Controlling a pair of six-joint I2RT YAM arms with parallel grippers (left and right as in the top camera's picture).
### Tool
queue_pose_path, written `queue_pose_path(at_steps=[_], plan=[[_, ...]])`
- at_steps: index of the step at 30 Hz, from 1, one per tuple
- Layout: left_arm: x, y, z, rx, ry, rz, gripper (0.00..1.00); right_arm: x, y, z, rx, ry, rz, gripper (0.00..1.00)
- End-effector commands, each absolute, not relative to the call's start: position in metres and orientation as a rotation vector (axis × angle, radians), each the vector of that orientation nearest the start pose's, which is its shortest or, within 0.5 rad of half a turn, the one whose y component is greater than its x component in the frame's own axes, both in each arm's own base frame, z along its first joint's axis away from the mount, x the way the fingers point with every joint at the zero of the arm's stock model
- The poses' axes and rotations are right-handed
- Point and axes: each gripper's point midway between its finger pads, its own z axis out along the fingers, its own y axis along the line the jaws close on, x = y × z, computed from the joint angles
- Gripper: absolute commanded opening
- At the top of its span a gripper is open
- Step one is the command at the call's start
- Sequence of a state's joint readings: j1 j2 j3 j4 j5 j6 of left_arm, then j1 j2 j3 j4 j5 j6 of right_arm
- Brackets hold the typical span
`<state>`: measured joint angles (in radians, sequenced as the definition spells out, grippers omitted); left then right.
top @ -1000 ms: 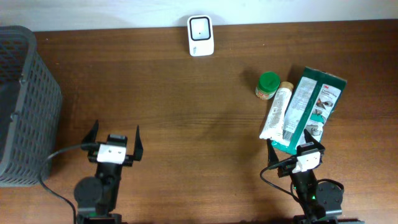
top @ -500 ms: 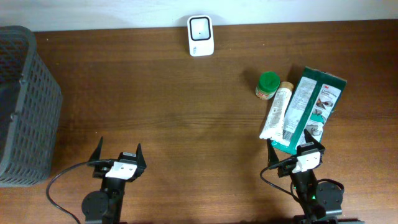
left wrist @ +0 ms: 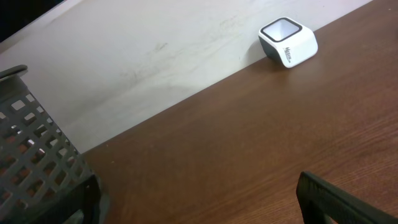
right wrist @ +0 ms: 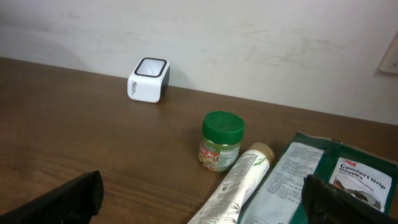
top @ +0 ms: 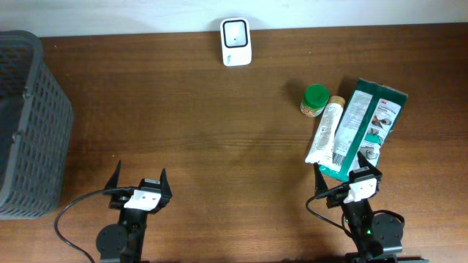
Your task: Scan the item barcode
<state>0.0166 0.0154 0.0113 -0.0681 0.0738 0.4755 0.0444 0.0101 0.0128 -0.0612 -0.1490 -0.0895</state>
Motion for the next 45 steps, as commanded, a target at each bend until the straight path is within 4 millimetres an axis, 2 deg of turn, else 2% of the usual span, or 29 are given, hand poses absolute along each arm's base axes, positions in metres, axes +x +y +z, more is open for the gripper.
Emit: queue_pose_path(at_steps=[1, 21, 24, 26, 28, 30, 32, 33, 45], plan=[[0.246, -0.007, 0.155, 0.439, 1.609, 0.326, 0.98, 0.243, 0.038, 0.160, -0.233, 1.616, 0.092, 0.98], [0.247, -0.008, 0.154, 0.441, 1.611, 0.323, 0.98, 0.243, 0.038, 0.160, -0.233, 1.616, 0.092, 0.98], [0.242, -0.041, 0.158, 0.579, 1.543, 0.164, 0.98, 0.243, 0.038, 0.160, -0.233, 1.616, 0.092, 0.98], [0.240, -0.048, 0.158, 0.595, 1.532, 0.112, 0.98, 0.243, 0.038, 0.160, -0.233, 1.616, 0.092, 0.98], [0.243, -0.038, 0.161, 0.474, 1.562, 0.091, 0.99, 0.243, 0.038, 0.160, -0.233, 1.616, 0.092, 0.98], [0.248, -0.010, 0.168, 0.198, 1.592, 0.088, 0.98, 0.243, 0.038, 0.160, -0.233, 1.616, 0.092, 0.98], [0.242, 0.047, 0.165, -0.368, 1.575, 0.060, 0.98, 0.243, 0.038, 0.160, -0.233, 1.616, 0.092, 0.98], [0.239, 0.057, 0.159, -0.470, 1.570, 0.055, 0.98, 0.243, 0.038, 0.160, -0.233, 1.616, 0.092, 0.98], [0.238, 0.057, 0.157, -0.404, 1.598, 0.121, 0.98, 0.243, 0.038, 0.160, -0.233, 1.616, 0.092, 0.98]])
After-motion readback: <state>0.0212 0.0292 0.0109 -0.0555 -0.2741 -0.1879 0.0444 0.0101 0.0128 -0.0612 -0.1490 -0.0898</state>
